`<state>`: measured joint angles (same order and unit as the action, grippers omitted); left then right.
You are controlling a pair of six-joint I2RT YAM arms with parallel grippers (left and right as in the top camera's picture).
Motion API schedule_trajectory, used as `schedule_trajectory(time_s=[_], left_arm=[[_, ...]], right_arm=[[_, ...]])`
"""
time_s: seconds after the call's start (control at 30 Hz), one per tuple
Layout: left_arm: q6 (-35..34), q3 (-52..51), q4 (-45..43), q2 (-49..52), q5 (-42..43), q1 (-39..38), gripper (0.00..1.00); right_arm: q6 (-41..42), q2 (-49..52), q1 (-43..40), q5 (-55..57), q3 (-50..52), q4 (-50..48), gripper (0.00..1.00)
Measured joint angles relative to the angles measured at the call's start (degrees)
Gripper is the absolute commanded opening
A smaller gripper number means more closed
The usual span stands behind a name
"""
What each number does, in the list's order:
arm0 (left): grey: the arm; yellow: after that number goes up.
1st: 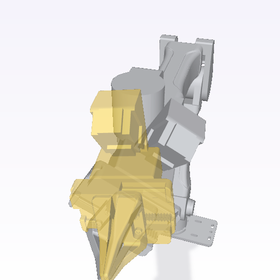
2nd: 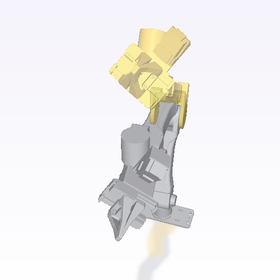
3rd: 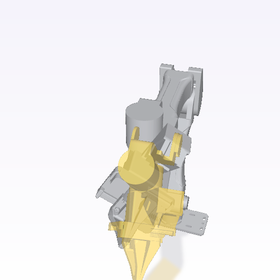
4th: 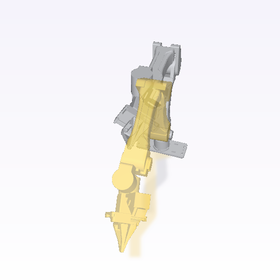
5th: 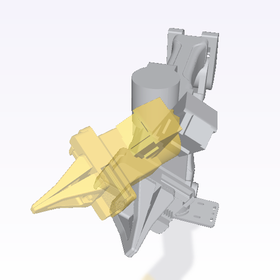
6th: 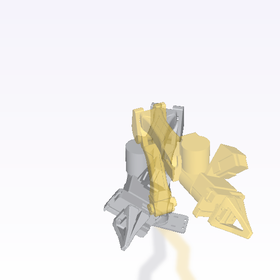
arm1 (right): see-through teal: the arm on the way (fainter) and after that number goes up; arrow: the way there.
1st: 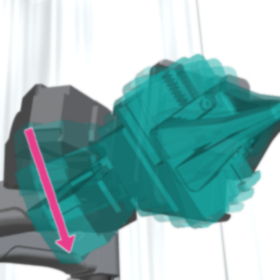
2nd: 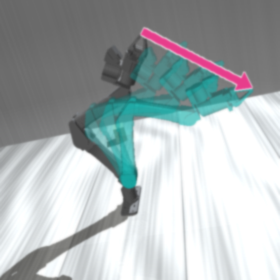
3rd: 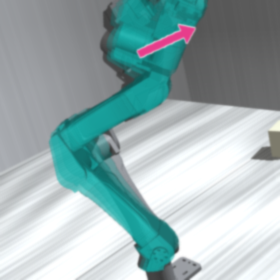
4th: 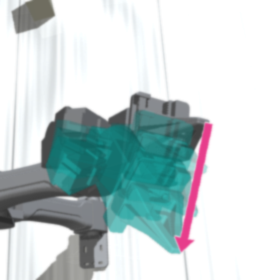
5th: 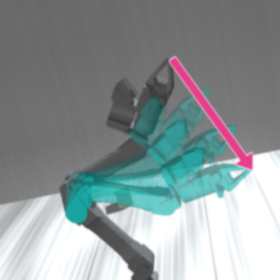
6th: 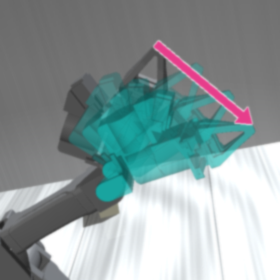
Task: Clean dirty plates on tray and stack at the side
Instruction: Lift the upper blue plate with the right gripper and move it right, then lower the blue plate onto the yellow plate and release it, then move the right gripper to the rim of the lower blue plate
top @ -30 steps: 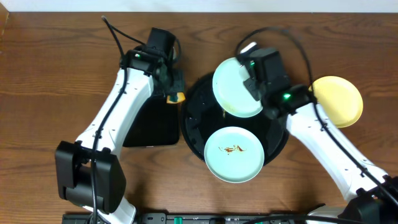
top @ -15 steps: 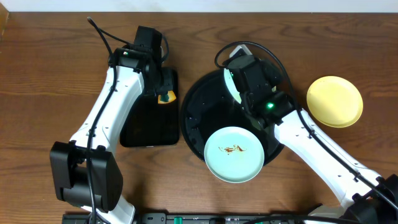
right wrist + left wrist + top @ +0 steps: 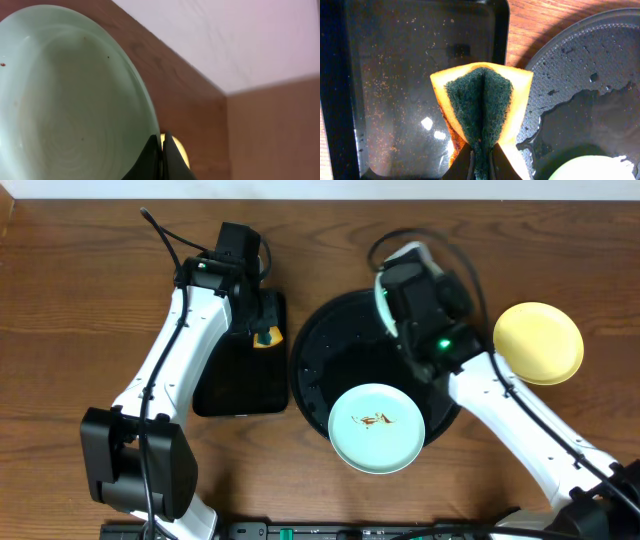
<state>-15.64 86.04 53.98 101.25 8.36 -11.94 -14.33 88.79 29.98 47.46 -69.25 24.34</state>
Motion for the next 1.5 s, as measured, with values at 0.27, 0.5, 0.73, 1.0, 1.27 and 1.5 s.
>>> schedule_trajectory(time_s=[0.27,0.5,0.73,1.0,1.27,1.5], left_arm=[[0.00,0.00,0.26,0.00,-0.02,0.11,0.08],[0.00,0.00,0.26,0.00,-0.17,0.11,0.07],[0.00,0.00,0.26,0.00,-0.17,0.13,0.07],[0.00,0.00,0.28,0.00,-0.20,0.11,0.07],[0.00,0.00,0.26,0.00,-0.20,0.11,0.07],[0.00,0.00,0.26,0.00,-0.20,0.11,0.08]], right_arm=[[17.11,-0.87,-12.63,-2.14,0.07,9.16,0.01],[27.50,-1.70,-30.14,-11.47,0.11,15.69,0.01],[30.29,-0.39,-43.93,-20.68,0.11,15.91,0.01],[31.10,5.73,-50.18,-27.63,0.42,13.79,0.17],[27.30,6.34,-50.18,-41.97,0.63,10.51,0.41],[19.67,3.98,-42.60,-61.94,0.63,17.86,0.43]])
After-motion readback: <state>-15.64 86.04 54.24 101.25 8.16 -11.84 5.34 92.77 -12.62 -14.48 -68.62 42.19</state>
